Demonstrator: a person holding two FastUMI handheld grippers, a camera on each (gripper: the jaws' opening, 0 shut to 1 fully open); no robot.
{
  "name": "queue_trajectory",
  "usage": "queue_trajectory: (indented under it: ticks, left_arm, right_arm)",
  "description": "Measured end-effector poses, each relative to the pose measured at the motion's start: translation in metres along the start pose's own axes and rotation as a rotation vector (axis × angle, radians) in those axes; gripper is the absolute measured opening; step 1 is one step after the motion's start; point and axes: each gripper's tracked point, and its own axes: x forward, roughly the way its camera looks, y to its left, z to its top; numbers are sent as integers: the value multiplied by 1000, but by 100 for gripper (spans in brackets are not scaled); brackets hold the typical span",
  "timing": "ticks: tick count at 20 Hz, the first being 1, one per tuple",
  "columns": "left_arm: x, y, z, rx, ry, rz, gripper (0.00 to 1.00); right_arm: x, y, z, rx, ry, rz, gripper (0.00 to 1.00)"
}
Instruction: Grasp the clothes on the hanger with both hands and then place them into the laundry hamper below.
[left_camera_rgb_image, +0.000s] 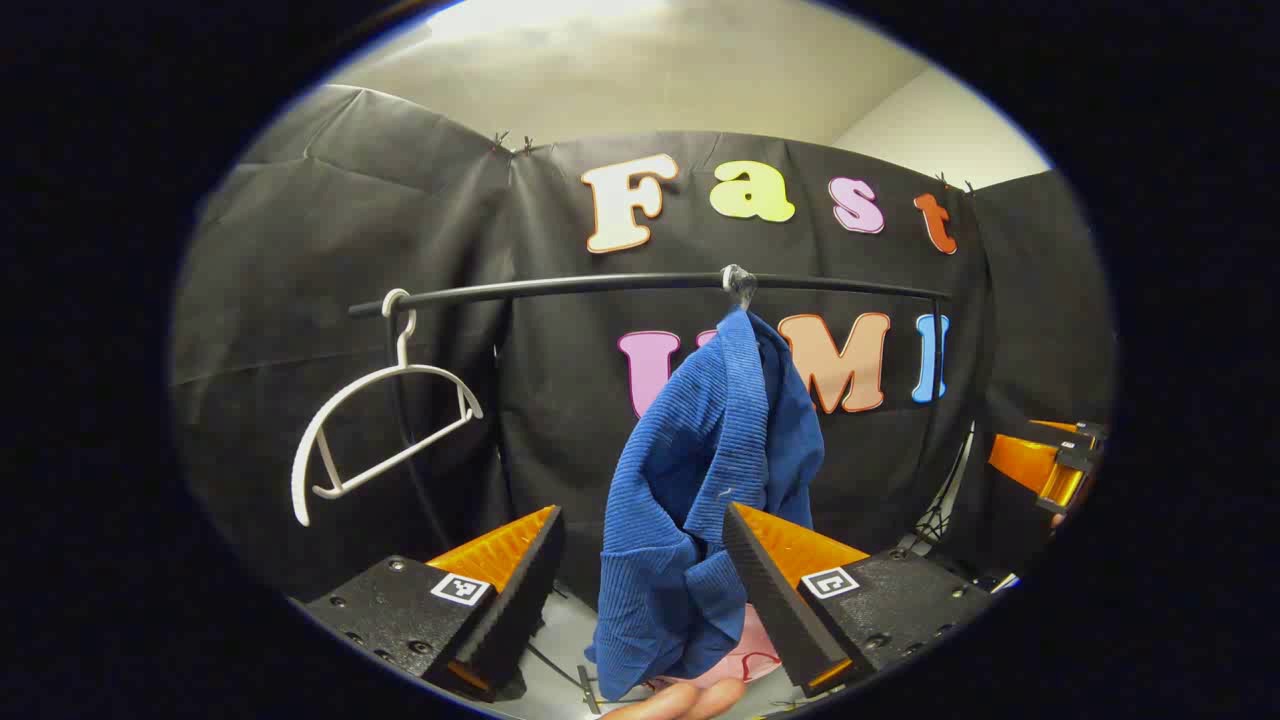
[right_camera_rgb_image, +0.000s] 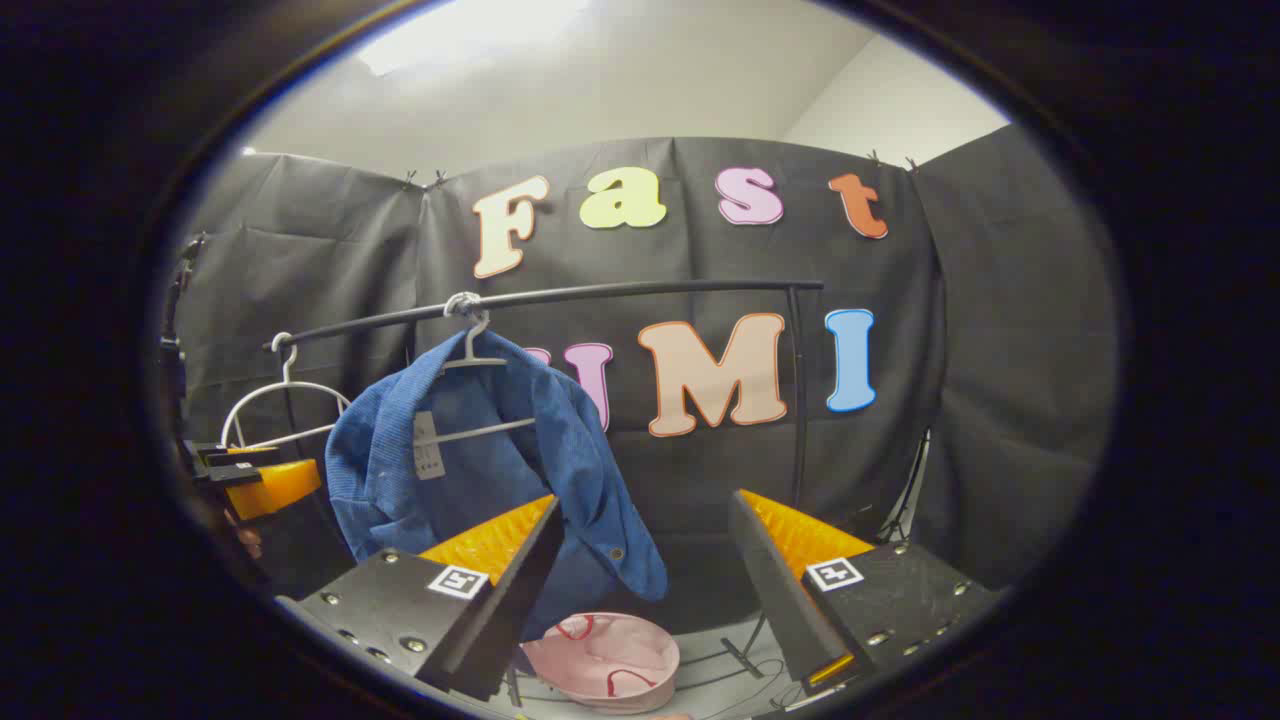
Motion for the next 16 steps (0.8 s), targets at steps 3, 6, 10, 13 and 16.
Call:
queue_trajectory:
  ticks: [3, 6, 10, 13, 16]
  left_arm:
    - [3, -6, 5, 1, -24, -13, 98]
    - [4, -15, 4, 9, -26, -27, 100]
    - [7, -22, 1, 12, -23, -33, 98]
    - [9, -26, 1, 2, -31, -29, 98]
    - [12, -31, 0, 8, -33, -27, 98]
  right_arm:
    - [2, 4, -2, 1, -7, 2, 100]
    - [5, 8, -10, -11, 13, 8, 100]
    - [3, 11, -14, -22, 17, 11, 100]
    - [2, 10, -18, -28, 28, 7, 100]
    - [1, 10, -21, -25, 43, 10, 100]
